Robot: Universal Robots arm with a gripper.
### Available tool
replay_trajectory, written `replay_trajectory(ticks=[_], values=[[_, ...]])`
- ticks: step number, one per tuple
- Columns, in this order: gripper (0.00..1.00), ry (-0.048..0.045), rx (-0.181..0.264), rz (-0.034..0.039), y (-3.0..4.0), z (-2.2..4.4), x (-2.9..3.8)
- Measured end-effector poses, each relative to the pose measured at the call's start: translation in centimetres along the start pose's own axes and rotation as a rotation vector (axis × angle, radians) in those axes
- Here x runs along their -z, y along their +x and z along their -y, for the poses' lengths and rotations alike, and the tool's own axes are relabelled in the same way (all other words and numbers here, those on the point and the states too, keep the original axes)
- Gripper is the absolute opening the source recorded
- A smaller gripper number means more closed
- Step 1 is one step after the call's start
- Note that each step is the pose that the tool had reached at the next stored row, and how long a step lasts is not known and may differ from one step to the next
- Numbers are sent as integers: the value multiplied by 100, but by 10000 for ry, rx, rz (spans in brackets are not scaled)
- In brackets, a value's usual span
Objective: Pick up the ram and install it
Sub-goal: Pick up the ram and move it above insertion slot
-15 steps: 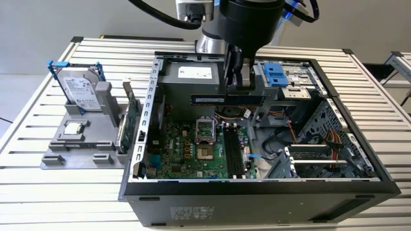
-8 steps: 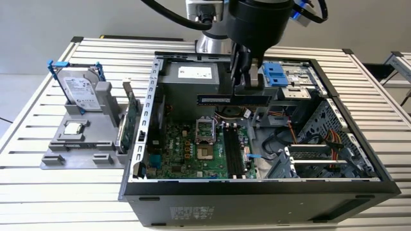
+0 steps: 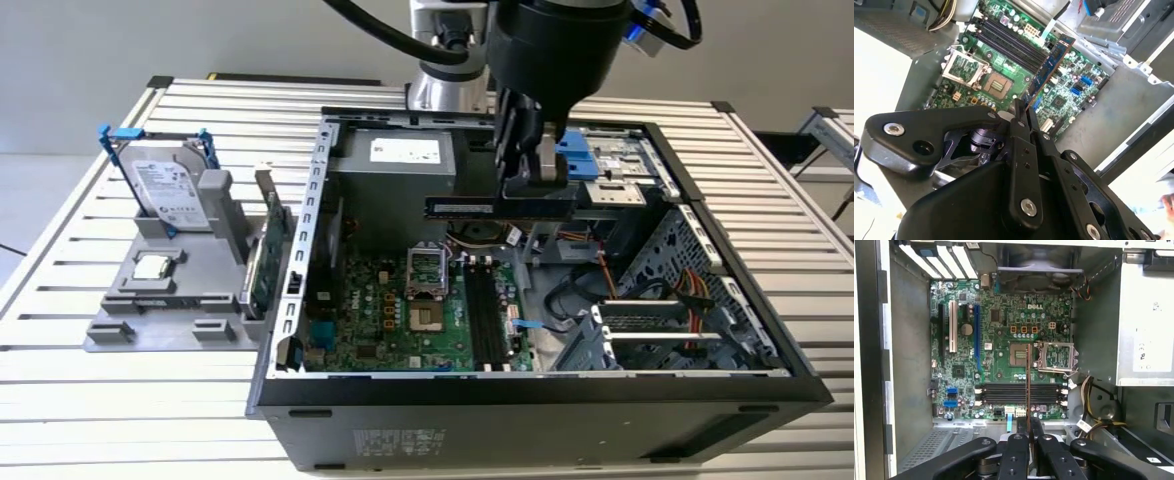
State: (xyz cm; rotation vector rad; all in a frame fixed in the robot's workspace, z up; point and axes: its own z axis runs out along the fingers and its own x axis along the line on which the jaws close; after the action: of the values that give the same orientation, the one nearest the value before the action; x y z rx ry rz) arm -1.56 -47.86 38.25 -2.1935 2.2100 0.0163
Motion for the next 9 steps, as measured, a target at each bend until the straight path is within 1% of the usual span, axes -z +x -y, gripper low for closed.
replay_trajectory(ticks=[9], values=[[0, 1, -25, 0, -1, 143, -2]])
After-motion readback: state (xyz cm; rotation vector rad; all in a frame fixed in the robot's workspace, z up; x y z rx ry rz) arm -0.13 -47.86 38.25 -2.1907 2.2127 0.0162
